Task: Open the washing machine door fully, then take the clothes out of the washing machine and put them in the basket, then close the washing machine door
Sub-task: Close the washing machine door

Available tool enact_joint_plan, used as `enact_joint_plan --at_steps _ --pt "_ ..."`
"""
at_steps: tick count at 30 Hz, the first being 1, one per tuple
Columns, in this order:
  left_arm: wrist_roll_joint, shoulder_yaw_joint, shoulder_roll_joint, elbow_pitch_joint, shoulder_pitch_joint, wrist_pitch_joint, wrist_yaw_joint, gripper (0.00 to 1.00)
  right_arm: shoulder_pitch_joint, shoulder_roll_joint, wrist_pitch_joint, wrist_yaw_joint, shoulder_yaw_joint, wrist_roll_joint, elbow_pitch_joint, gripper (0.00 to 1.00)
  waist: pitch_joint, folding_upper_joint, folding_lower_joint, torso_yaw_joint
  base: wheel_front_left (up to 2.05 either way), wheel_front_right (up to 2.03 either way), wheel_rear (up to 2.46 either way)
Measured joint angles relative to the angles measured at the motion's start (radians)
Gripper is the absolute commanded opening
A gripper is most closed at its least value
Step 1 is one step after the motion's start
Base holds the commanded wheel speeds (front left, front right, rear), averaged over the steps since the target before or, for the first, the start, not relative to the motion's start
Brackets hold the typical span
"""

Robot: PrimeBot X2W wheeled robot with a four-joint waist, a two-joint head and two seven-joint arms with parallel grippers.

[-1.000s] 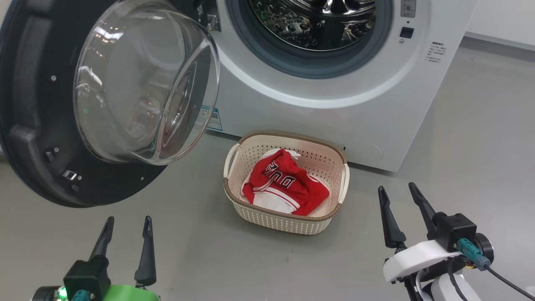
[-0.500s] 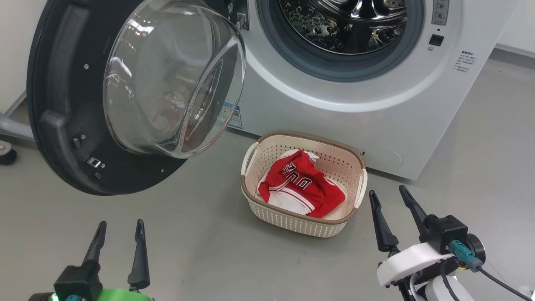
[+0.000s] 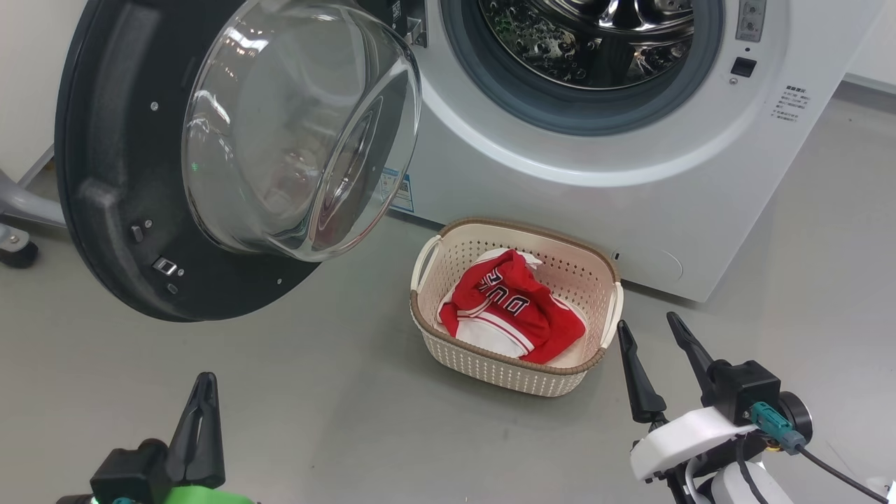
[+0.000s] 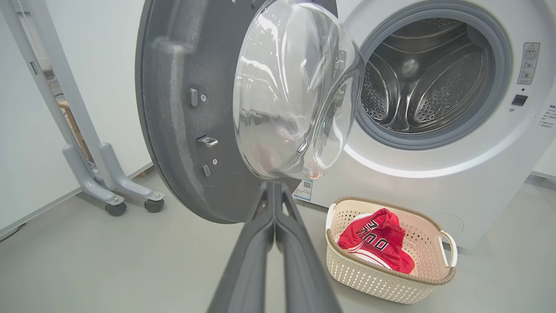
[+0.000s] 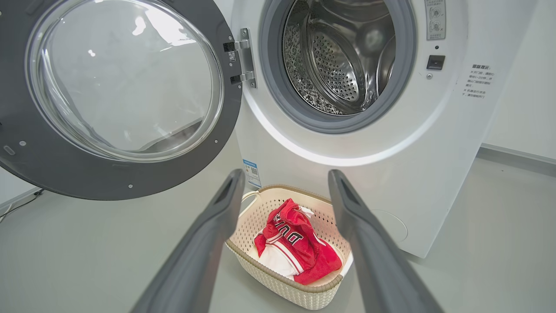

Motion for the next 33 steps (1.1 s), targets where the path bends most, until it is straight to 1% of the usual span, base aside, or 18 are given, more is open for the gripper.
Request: enact_joint_plan --at_steps 4,7,11,14,15,16,19,22,25,27,29,30,32,33 --pt "-0.032 0.000 -0.003 -0.001 0.001 -0.006 -0.001 0.00 -0.001 0.000 0.000 0.000 0.001 0.000 0.000 1.00 0.002 0.0000 0.0000 0.003 0.00 0.00 0.00" --pt "-0.116 0.011 -0.012 -0.011 0.001 -0.013 -0.010 0.00 -0.001 0.000 0.000 0.000 0.002 -0.001 0.000 1.00 0.003 0.0000 0.0000 0.005 0.00 0.00 0.00" --pt "-0.323 0.040 -0.018 -0.039 0.001 -0.013 -0.051 0.00 -0.002 0.000 0.000 0.000 0.001 -0.001 -0.001 1.00 0.006 0.0000 0.0000 0.006 0.00 0.00 0.00" --pt "-0.528 0.059 -0.020 -0.062 0.001 -0.010 -0.081 0.00 -0.003 -0.001 0.000 0.000 0.001 -0.001 -0.001 1.00 0.009 0.0000 0.0000 0.008 0.00 0.00 0.00" --pt "-0.611 0.052 -0.019 -0.080 0.001 -0.013 -0.080 0.00 -0.003 -0.001 0.000 0.000 0.001 -0.001 -0.001 1.00 0.009 0.0000 0.0000 0.008 0.00 0.00 0.00" --pt "-0.672 0.039 -0.018 -0.099 0.000 -0.017 -0.080 0.00 -0.003 -0.002 0.000 0.000 0.000 -0.001 -0.001 1.00 0.010 0.0000 0.0000 0.009 0.00 0.00 0.00" --pt "-0.818 -0.005 -0.022 -0.150 0.000 -0.040 -0.081 0.00 -0.003 -0.003 0.000 -0.001 0.000 -0.001 -0.001 1.00 0.012 0.0000 0.0000 0.011 0.00 0.00 0.00" --pt "-0.960 0.000 -0.020 -0.188 0.000 -0.072 -0.093 0.00 -0.003 -0.005 0.000 -0.001 0.000 -0.001 -0.002 1.00 0.014 0.0000 0.0000 0.011 0.00 0.00 0.00" --pt "-1.104 0.042 -0.021 -0.216 -0.002 -0.089 -0.118 0.00 -0.003 -0.006 0.002 -0.001 0.000 -0.001 -0.004 1.00 0.017 0.0000 0.0000 0.011 0.00 0.00 0.00" --pt "-1.200 0.098 -0.021 -0.227 -0.010 -0.095 -0.137 0.00 -0.005 -0.006 0.005 -0.001 0.000 -0.001 -0.007 1.00 0.021 0.0000 0.0000 0.009 0.00 0.00 0.00" --pt "-1.292 0.168 -0.022 -0.233 -0.034 -0.077 -0.157 0.00 -0.005 -0.008 0.005 -0.001 -0.001 -0.001 -0.007 1.00 0.023 0.0000 0.0000 0.009 0.00 0.00 0.00" --pt "-1.322 0.204 -0.022 -0.236 -0.048 -0.068 -0.161 0.00 -0.005 -0.009 0.005 -0.001 -0.001 -0.001 -0.008 1.00 0.023 0.0000 0.0000 0.009 0.00 0.00 0.00" --pt "-1.342 0.264 -0.022 -0.235 -0.071 -0.050 -0.166 0.00 -0.005 -0.010 0.006 -0.001 0.000 -0.001 -0.010 1.00 0.025 0.0000 0.0000 0.008 0.00 0.00 0.00" --pt "-1.342 0.264 -0.022 -0.235 -0.071 -0.050 -0.166 0.00 -0.005 -0.010 0.006 -0.001 0.000 -0.001 -0.010 1.00 0.025 0.0000 0.0000 0.008 0.00 0.00 0.00"
